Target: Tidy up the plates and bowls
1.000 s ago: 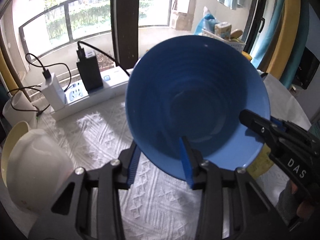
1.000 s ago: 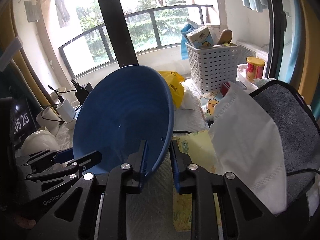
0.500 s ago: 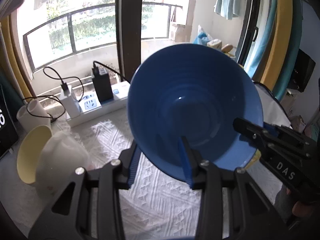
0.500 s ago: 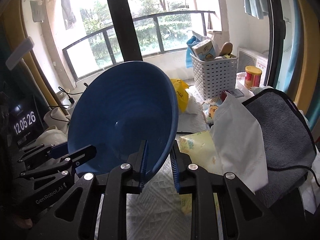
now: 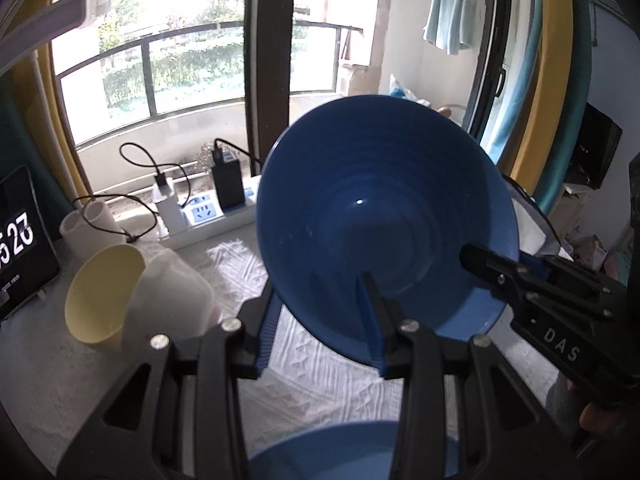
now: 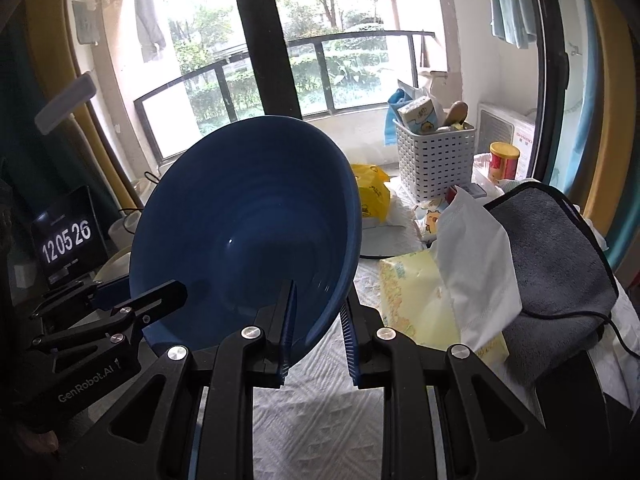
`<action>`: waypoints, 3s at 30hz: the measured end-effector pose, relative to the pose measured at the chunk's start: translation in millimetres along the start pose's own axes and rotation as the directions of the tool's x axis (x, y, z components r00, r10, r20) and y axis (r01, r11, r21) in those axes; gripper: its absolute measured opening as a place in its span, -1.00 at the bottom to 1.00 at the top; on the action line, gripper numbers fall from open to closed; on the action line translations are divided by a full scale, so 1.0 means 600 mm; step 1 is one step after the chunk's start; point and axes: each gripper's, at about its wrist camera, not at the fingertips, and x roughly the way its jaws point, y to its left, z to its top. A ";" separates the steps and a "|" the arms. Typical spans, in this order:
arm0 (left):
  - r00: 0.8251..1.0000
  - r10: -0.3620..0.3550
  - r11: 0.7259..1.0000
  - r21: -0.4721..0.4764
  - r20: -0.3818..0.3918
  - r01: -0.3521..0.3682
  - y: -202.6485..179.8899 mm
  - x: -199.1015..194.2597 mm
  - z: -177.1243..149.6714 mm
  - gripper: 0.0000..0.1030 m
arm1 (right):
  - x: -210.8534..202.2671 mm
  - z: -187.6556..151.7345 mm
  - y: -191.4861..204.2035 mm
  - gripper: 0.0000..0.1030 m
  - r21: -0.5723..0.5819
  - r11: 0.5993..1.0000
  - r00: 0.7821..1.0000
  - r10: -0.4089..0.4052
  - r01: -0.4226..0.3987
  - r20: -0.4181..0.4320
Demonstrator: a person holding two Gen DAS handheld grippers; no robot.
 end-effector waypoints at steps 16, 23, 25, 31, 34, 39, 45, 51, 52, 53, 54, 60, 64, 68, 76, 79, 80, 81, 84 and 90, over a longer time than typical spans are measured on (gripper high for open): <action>0.999 0.006 1.000 -0.029 0.035 -0.005 0.043 -0.077 -0.045 -0.25 | -0.062 -0.026 0.070 -0.54 -0.039 0.999 1.000 0.016 -0.015 0.024; 0.999 0.015 0.999 -0.046 0.052 -0.013 0.062 -0.111 -0.064 -0.25 | -0.082 -0.038 0.106 -0.54 -0.060 0.998 0.999 0.026 -0.024 0.030; 0.998 0.018 0.999 -0.051 0.059 -0.015 0.069 -0.122 -0.068 -0.25 | -0.087 -0.042 0.116 -0.54 -0.067 0.997 0.999 0.028 -0.026 0.031; 0.996 0.026 0.998 -0.067 0.080 -0.021 0.092 -0.154 -0.082 -0.25 | -0.102 -0.048 0.146 -0.54 -0.088 0.995 0.999 0.038 -0.034 0.038; 0.996 0.035 0.997 -0.078 0.083 -0.028 0.107 -0.165 -0.093 -0.25 | -0.106 -0.052 0.163 -0.54 -0.101 0.994 0.998 0.047 -0.044 0.036; 0.994 0.063 0.993 -0.104 0.089 -0.054 0.133 -0.187 -0.111 -0.25 | -0.104 -0.062 0.193 -0.54 -0.122 0.990 0.997 0.069 -0.066 0.022; 0.990 0.098 0.986 -0.142 0.103 -0.083 0.166 -0.219 -0.134 -0.25 | -0.101 -0.074 0.235 -0.54 -0.153 0.983 0.995 0.103 -0.101 0.002; 0.984 0.138 0.977 -0.180 0.113 -0.116 0.198 -0.249 -0.161 -0.25 | -0.095 -0.094 0.284 -0.54 -0.190 0.971 0.989 0.142 -0.145 -0.030; 0.983 0.142 0.975 -0.187 0.115 -0.119 0.202 -0.254 -0.164 -0.25 | -0.095 -0.096 0.289 -0.54 -0.194 0.970 0.989 0.146 -0.149 -0.033; 0.982 0.148 0.973 -0.196 0.117 -0.123 0.209 -0.259 -0.169 -0.25 | -0.094 -0.099 0.296 -0.54 -0.200 0.968 0.988 0.151 -0.155 -0.037; 0.981 0.152 0.971 -0.201 0.117 -0.126 0.214 -0.263 -0.172 -0.25 | -0.093 -0.101 0.303 -0.54 -0.204 0.966 0.987 0.156 -0.161 -0.041; 0.980 0.170 0.959 -0.244 0.099 -0.142 0.247 -0.278 -0.201 -0.25 | -0.086 -0.118 0.343 -0.54 -0.230 0.954 0.982 0.179 -0.190 -0.067; 0.980 0.181 0.950 -0.272 0.082 -0.153 0.266 -0.281 -0.216 -0.25 | -0.080 -0.127 0.365 -0.54 -0.245 0.948 0.978 0.190 -0.205 -0.084; 0.979 0.191 0.942 -0.294 0.072 -0.162 0.285 -0.289 -0.235 -0.25 | -0.074 -0.139 0.386 -0.54 -0.262 0.940 0.975 0.197 -0.217 -0.102; 0.978 0.204 0.928 -0.329 0.053 -0.176 0.314 -0.303 -0.268 -0.25 | -0.064 -0.161 0.423 -0.54 -0.282 0.928 0.967 0.212 -0.245 -0.144; 0.977 0.211 0.920 -0.345 0.042 -0.184 0.323 -0.308 -0.282 -0.25 | -0.061 -0.171 0.433 -0.54 -0.288 0.922 0.962 0.217 -0.257 -0.166; 0.976 0.213 0.918 -0.350 0.038 -0.187 0.326 -0.309 -0.288 -0.25 | -0.060 -0.174 0.437 -0.54 -0.291 0.920 0.961 0.218 -0.261 -0.173; 0.976 0.216 0.915 -0.357 0.034 -0.191 0.329 -0.312 -0.294 -0.25 | -0.058 -0.180 0.442 -0.54 -0.295 0.918 0.958 0.219 -0.266 -0.183; 0.975 0.222 0.907 -0.371 0.020 -0.199 0.338 -0.314 -0.307 -0.25 | -0.053 -0.192 0.453 -0.54 -0.305 0.908 0.951 0.233 -0.288 -0.204; 0.974 0.224 0.895 -0.393 -0.011 -0.210 0.351 -0.311 -0.329 -0.25 | -0.045 -0.212 0.470 -0.54 -0.314 0.900 0.942 0.231 -0.302 -0.245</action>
